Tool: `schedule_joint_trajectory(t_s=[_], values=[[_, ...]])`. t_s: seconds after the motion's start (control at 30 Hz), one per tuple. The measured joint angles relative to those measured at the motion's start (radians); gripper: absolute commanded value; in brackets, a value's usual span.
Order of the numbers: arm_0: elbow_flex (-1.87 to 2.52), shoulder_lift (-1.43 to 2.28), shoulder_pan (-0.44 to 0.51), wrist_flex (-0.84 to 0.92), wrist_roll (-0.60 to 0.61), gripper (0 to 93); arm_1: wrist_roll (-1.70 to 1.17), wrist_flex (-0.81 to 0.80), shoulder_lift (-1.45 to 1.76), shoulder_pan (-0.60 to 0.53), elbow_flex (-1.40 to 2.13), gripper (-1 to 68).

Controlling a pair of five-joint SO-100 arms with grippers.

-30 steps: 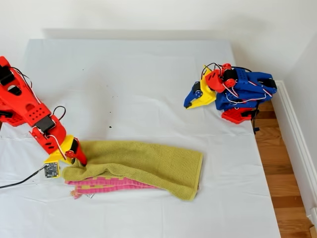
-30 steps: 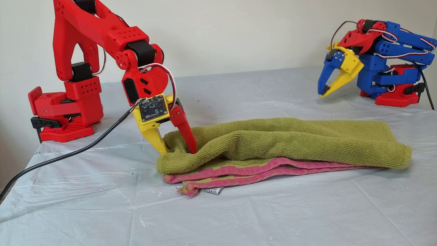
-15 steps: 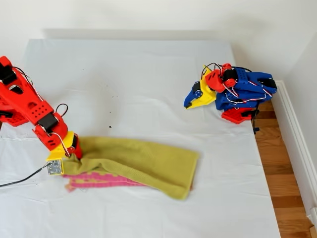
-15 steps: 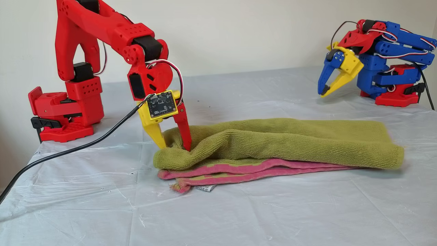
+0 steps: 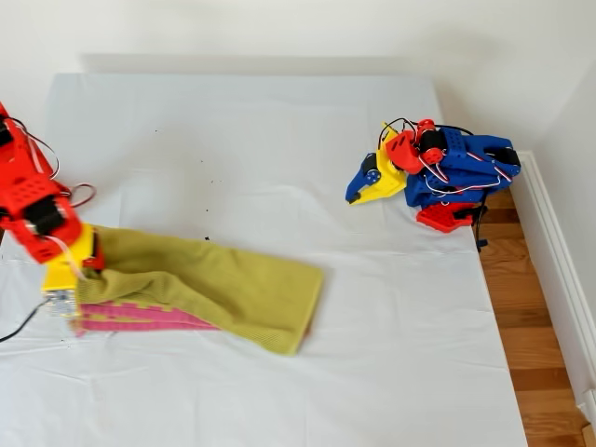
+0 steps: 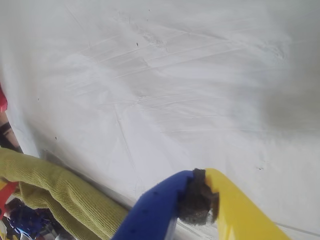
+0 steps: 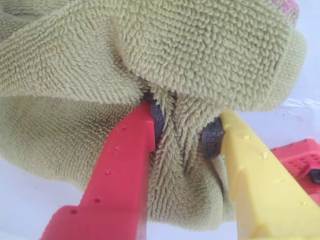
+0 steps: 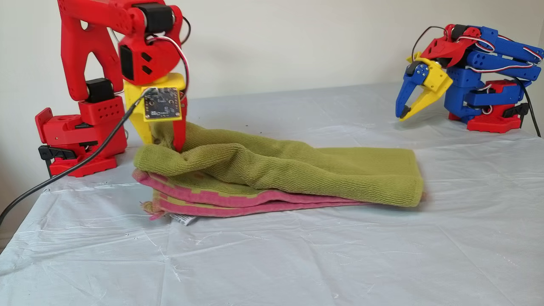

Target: Fold the towel.

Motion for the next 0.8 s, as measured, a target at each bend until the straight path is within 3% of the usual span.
schedule_joint_trajectory(t_s=[0.23,0.43,0.63,0.8], values=[[-0.003,0.169,0.235,0.055,-0.268,1.6,0.000,0.000,0.000,0.000,0.000,0.1],[-0.003,0.196,0.299,0.057,-0.275,1.6,0.000,0.000,0.000,0.000,0.000,0.1],[-0.123,0.169,0.161,0.061,-0.011,1.6,0.000,0.000,0.000,0.000,0.000,0.1],[-0.325,0.028,-0.043,0.061,0.333,1.6,0.000,0.000,0.000,0.000,0.000,0.1]])
